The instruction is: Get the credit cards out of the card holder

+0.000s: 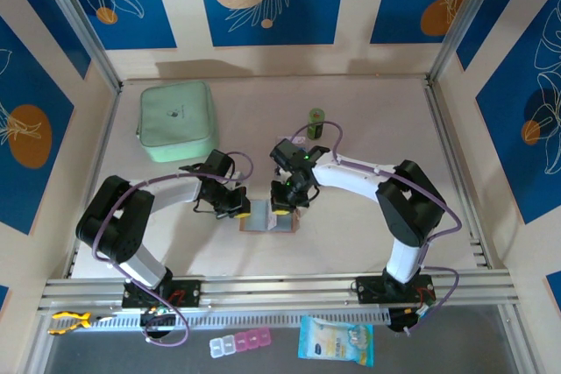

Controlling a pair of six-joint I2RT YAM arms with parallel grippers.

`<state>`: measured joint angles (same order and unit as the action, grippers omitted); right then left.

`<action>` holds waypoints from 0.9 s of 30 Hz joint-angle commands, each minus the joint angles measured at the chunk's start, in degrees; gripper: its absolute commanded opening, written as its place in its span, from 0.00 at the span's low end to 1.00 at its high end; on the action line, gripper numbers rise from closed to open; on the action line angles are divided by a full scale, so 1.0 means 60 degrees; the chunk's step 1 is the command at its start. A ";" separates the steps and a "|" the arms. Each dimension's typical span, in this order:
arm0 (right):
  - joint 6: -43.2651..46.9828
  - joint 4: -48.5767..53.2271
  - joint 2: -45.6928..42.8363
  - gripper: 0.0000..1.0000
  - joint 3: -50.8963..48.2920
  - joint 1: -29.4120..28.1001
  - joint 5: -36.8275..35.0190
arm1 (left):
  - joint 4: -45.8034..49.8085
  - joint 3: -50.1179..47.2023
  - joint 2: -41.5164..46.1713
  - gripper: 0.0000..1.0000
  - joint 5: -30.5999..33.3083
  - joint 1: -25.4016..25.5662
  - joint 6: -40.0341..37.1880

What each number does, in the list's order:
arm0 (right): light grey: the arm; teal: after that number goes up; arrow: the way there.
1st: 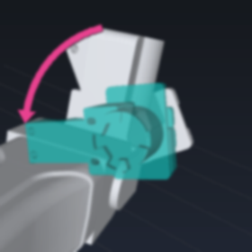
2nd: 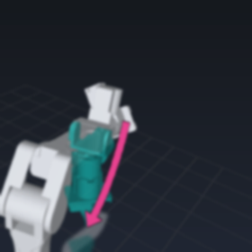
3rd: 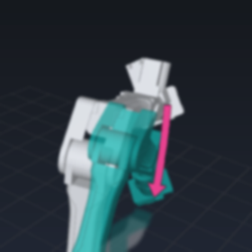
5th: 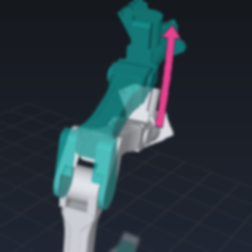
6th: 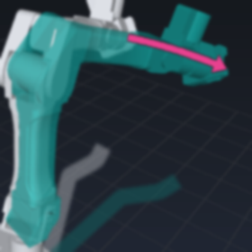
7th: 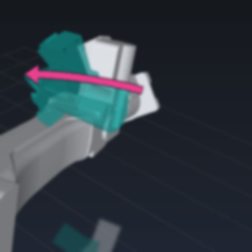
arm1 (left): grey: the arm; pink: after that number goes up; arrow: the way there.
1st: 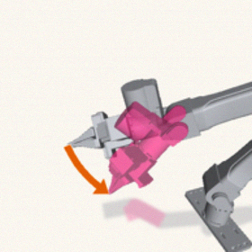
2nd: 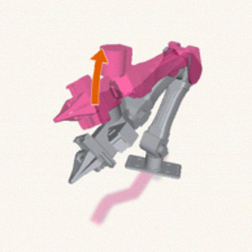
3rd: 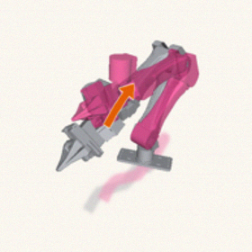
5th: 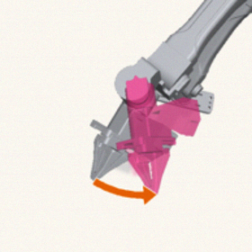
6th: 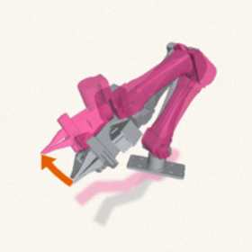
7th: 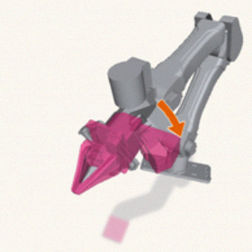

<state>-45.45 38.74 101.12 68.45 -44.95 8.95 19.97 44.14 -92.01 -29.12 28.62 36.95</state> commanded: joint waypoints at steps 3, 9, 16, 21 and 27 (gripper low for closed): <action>0.2437 0.1452 -0.0278 0.00 0.1075 0.0309 0.0141 | 0.0324 -0.0166 0.0031 0.00 0.0190 0.0005 -0.0120; 0.6560 0.3639 0.0447 0.00 0.2819 0.0263 -0.0615 | 0.0246 -0.0099 0.0084 0.00 0.0049 0.0004 -0.0105; 1.0881 0.4665 0.0947 0.00 0.4081 0.0348 -0.2043 | 0.0202 -0.0026 0.0300 0.11 0.0007 0.0005 -0.0045; 1.3327 0.4881 0.1047 0.00 0.4793 0.0753 -0.2529 | 0.0225 -0.0020 0.0508 0.17 -0.0027 0.0005 0.0023; 1.5082 0.5113 0.1330 0.00 0.5840 0.1617 -0.2431 | 0.0242 -0.0014 0.0699 0.26 -0.0053 0.0001 0.0023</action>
<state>35.27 66.83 107.42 99.98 -37.45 -5.41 20.23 44.14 -89.32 -29.10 28.62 37.12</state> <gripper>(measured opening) 0.063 0.248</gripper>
